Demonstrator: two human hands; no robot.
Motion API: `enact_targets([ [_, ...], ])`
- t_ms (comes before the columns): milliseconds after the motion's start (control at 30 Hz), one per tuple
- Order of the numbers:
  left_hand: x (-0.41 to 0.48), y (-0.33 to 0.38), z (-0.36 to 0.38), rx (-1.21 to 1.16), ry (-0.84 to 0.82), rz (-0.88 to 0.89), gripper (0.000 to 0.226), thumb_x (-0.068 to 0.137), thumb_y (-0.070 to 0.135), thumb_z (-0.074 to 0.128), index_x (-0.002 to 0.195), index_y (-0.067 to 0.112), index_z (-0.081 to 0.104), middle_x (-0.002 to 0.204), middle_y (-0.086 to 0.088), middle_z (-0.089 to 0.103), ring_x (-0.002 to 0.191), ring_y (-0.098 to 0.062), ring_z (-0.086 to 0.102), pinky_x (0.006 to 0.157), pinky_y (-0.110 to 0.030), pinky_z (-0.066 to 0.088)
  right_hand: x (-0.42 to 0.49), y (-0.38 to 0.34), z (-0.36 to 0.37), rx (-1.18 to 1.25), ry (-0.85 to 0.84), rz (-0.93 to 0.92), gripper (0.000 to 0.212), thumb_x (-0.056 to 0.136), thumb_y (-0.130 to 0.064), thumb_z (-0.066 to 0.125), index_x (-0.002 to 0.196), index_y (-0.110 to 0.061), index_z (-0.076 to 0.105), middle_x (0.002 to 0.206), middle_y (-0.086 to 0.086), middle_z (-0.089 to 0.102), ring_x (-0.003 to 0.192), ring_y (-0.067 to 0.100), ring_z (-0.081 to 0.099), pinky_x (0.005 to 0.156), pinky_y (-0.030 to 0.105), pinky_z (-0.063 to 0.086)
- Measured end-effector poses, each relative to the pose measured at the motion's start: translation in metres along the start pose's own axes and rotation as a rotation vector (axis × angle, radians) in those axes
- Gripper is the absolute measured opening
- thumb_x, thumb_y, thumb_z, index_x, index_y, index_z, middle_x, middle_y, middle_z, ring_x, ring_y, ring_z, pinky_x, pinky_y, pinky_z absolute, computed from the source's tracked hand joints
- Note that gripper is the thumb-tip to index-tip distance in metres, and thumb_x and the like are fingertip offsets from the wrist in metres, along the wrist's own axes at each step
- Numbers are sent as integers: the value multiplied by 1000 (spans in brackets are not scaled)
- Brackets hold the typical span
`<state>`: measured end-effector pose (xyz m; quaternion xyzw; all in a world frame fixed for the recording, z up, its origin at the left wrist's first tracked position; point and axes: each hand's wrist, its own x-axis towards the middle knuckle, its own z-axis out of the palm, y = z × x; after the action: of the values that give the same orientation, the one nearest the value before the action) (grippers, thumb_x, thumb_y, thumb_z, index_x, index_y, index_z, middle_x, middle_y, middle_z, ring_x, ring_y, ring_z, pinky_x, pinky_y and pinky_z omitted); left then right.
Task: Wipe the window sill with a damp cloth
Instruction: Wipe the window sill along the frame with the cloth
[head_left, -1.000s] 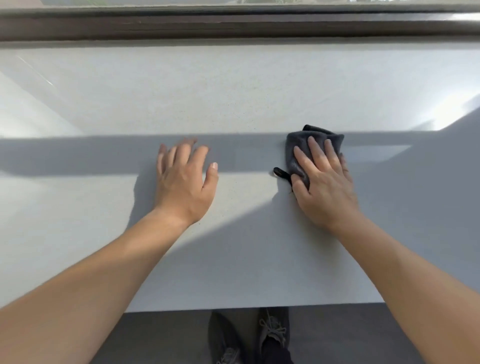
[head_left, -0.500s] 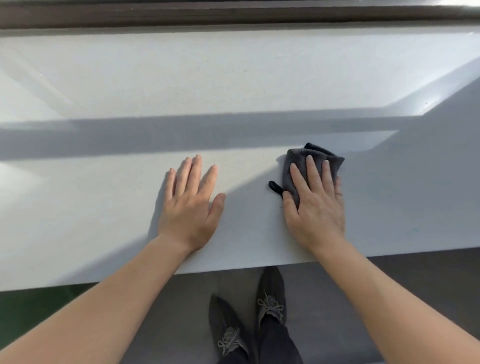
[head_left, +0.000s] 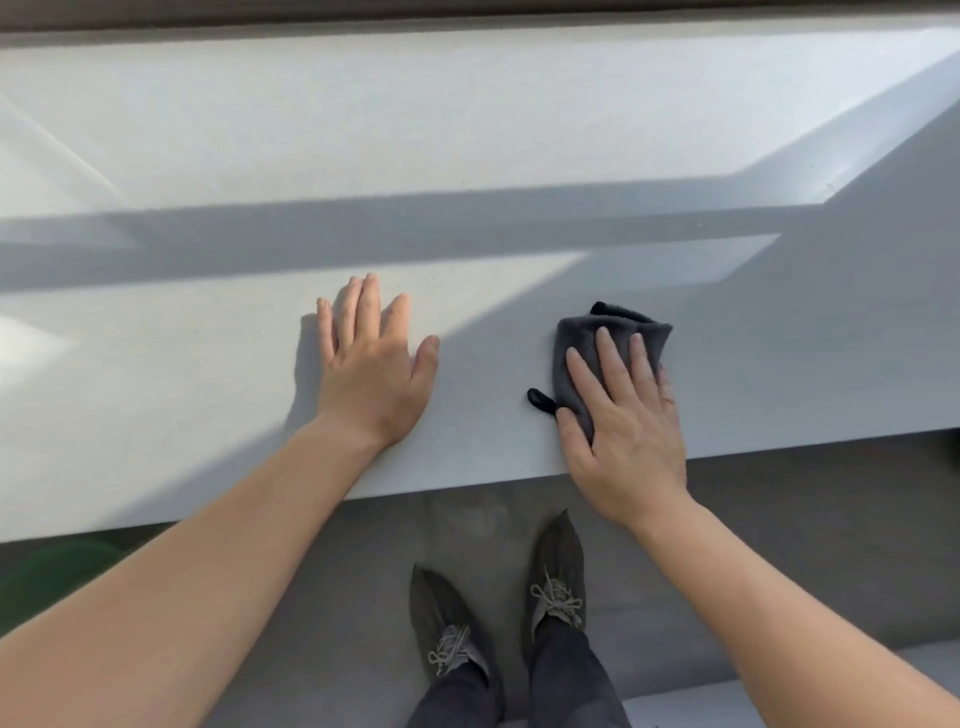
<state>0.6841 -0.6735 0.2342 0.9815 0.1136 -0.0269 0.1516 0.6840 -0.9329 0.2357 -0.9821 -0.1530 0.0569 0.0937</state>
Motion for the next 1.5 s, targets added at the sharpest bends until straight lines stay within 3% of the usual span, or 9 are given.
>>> enact_targets([
  [167, 9, 35, 5, -86, -40, 69, 61, 94, 46, 28, 147, 16, 36, 166, -13, 11, 153, -25, -2, 122, -46, -9, 3, 38, -7, -47, -81, -380, 60, 96, -48, 42, 152, -28, 41, 165, 0, 26, 155, 24, 10, 125, 49, 12],
  [367, 45, 67, 14, -95, -15, 65, 61, 101, 43, 31, 156, 20, 21, 167, -11, 2, 153, -24, -7, 122, -44, -11, 77, 82, -29, 2, -24, 214, 70, 93, -55, 23, 158, -31, 24, 169, -3, 7, 155, 22, -4, 125, 45, -2],
  [600, 69, 80, 25, 7, -24, 25, 64, 98, 51, 21, 157, 27, 13, 167, -5, -2, 153, -21, -11, 122, -44, -13, 114, 55, -18, -50, -84, -362, 62, 95, -51, 33, 154, -32, 37, 166, -3, 22, 155, 23, 9, 125, 48, 9],
  [800, 70, 81, 26, 16, 1, 4, 68, 92, 55, 21, 155, 27, 22, 167, -5, 7, 153, -21, -3, 122, -44, -9, 210, 85, -35, 2, -14, 174, 63, 98, -50, 32, 158, -32, 22, 169, -2, 6, 155, 25, -5, 125, 47, -2],
  [1033, 79, 93, 18, 22, 31, -62, 53, 92, 50, 31, 137, 25, 42, 156, -9, 29, 147, -27, 17, 120, -47, 6, 222, 62, -25, 7, -71, -412, 61, 93, -49, 35, 152, -33, 40, 165, -4, 25, 155, 25, 11, 125, 47, 7],
  [1133, 93, 102, 13, 6, 30, -118, 49, 92, 51, 35, 131, 23, 42, 152, -13, 28, 146, -28, 15, 120, -47, 2, 267, 107, -43, -6, -74, -181, 59, 98, -49, 33, 155, -35, 30, 168, -6, 14, 155, 23, 3, 125, 46, 3],
  [1267, 129, 106, 15, -8, -11, -119, 65, 97, 52, 34, 153, 23, 21, 166, -8, -7, 151, -20, -20, 120, -43, -16, 303, 84, -43, 38, -29, 106, 61, 99, -49, 30, 158, -35, 21, 169, -3, 4, 155, 27, -6, 124, 48, -3],
  [1433, 175, 104, 22, 89, -10, -88, 68, 97, 53, 32, 156, 24, 11, 166, -7, -8, 151, -25, -16, 121, -45, -13, 303, 65, -36, 4, -78, -358, 58, 99, -46, 35, 155, -37, 29, 168, -8, 12, 155, 23, 1, 125, 45, 0],
  [1500, 186, 104, 25, 119, -37, -78, 69, 97, 53, 30, 156, 26, 7, 166, -7, -11, 151, -26, -18, 121, -46, -13, 326, 87, -43, 2, -81, -343, 57, 99, -46, 34, 155, -38, 28, 168, -10, 12, 155, 19, 1, 125, 43, -2],
])
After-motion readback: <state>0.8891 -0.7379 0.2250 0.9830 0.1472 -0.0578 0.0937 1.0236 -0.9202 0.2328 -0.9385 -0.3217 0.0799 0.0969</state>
